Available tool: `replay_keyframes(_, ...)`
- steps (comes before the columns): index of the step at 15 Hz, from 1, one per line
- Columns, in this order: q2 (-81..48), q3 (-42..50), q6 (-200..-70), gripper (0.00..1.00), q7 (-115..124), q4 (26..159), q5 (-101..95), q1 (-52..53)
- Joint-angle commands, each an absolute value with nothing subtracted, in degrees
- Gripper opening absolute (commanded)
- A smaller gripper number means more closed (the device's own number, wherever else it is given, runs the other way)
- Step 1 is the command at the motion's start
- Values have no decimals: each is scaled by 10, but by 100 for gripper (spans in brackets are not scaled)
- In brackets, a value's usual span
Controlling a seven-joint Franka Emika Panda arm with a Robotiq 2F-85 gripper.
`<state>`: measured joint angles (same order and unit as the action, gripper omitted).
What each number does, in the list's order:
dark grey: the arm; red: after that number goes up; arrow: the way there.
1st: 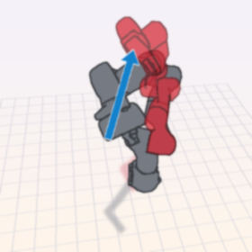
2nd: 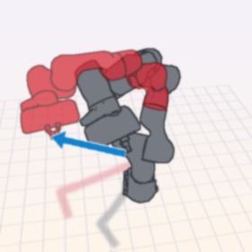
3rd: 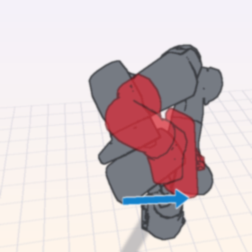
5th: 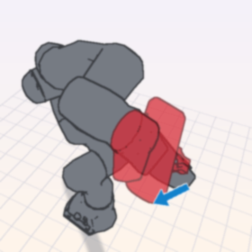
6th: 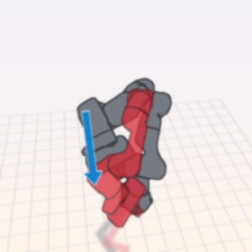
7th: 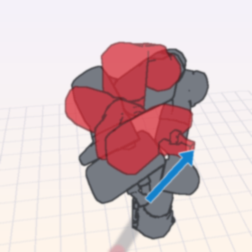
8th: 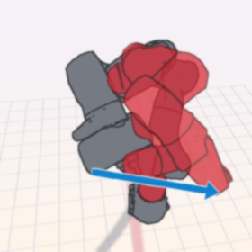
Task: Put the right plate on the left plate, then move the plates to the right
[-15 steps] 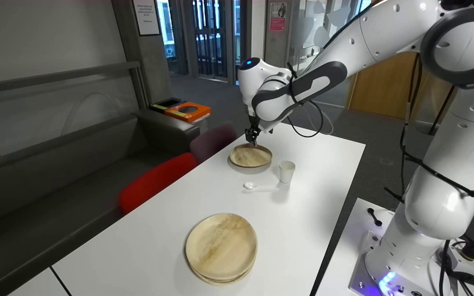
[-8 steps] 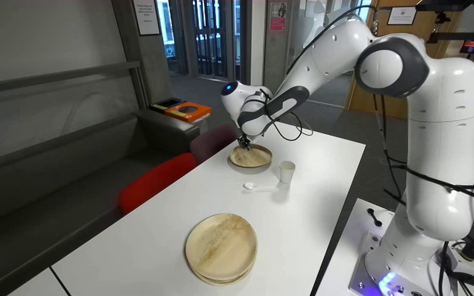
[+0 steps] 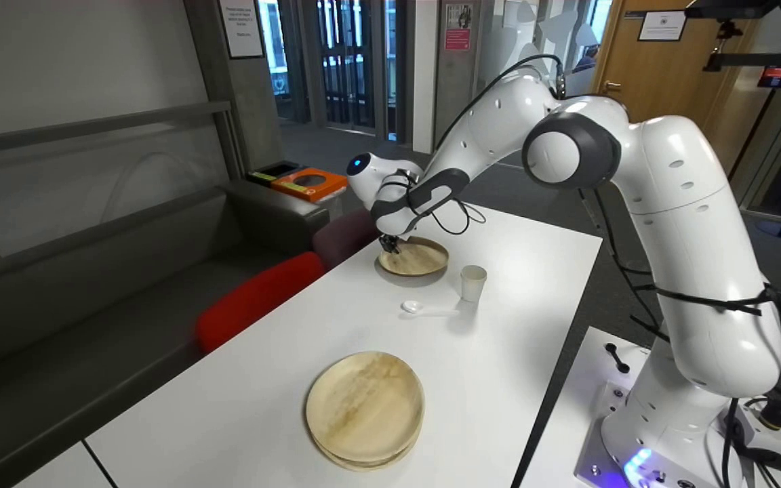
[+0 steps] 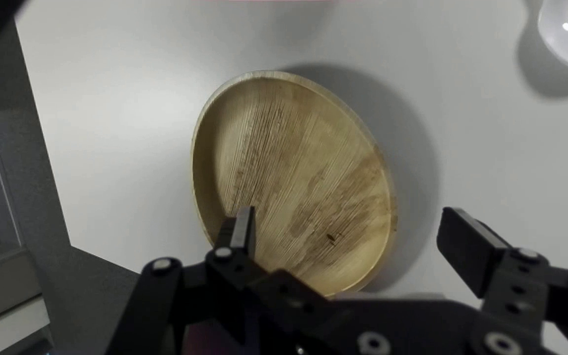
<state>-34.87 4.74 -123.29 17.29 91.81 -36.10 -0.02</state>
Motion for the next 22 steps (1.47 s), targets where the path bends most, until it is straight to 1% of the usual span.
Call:
replay_keyframes(1, -360, 64, -1229, 100, 167, 906, -344, 15)
replay_keyframes(9, -375, 70, -1221, 100, 175, 887, -345, 22)
replay_keyframes(22, -539, 97, -1153, 100, 119, 716, -310, 21)
